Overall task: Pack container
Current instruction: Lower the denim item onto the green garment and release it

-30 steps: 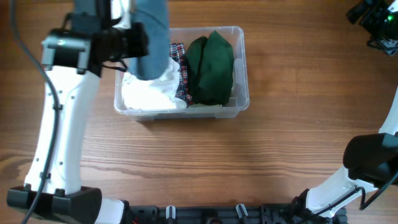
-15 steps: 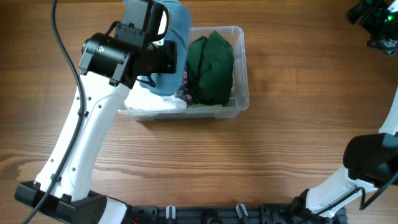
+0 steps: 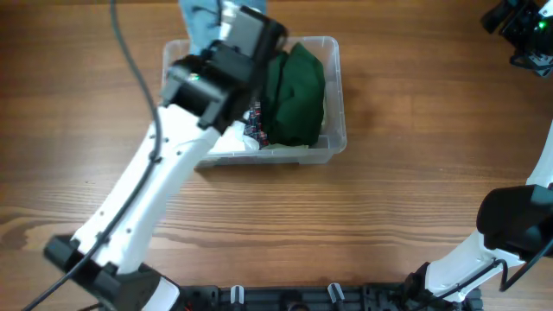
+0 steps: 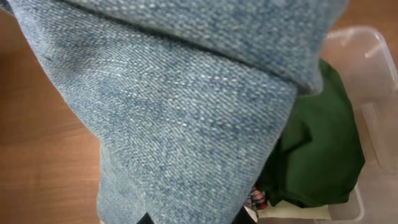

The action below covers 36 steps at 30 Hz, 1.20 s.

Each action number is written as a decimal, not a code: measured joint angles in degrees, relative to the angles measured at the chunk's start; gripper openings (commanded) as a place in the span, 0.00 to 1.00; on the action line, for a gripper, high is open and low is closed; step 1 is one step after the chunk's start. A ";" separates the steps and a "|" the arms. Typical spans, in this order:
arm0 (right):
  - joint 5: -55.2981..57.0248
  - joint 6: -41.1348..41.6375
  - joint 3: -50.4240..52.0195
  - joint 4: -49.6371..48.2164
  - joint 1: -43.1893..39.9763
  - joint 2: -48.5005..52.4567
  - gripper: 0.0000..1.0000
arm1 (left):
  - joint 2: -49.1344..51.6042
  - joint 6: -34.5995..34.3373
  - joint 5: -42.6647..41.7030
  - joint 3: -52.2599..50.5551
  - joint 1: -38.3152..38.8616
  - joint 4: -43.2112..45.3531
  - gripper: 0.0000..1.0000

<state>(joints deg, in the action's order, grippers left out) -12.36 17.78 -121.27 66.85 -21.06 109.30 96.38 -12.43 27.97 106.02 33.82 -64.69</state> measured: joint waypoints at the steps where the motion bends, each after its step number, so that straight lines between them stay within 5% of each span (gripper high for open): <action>1: 0.02 0.00 0.00 0.00 0.00 0.00 1.00 | 1.16 -0.24 0.66 0.00 0.94 0.04 0.04; 10: 0.00 0.00 0.00 0.00 0.00 0.00 1.00 | 9.09 -4.48 1.95 0.13 2.51 1.18 0.04; 21: 0.00 0.00 0.00 0.00 0.00 0.00 1.00 | 15.21 -6.43 -8.83 0.24 2.67 8.33 0.05; 24: 0.00 0.00 0.00 0.00 0.00 0.00 1.00 | 16.65 -6.62 -11.28 0.24 2.84 9.97 0.34; 26: 0.00 0.00 0.00 0.00 0.00 0.00 1.00 | 16.87 -6.75 -12.04 0.24 2.82 11.02 0.43; 30: 0.00 0.00 0.00 0.00 0.00 0.00 0.99 | 16.90 -7.34 -13.70 0.35 2.93 14.21 0.56; 36: 0.00 0.00 0.00 0.00 0.00 0.00 1.00 | 16.90 -6.54 -14.86 0.35 2.97 16.59 0.60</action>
<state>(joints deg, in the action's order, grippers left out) -12.36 17.78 -121.27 66.85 -21.06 109.30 113.27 -18.96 13.10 106.37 36.80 -48.10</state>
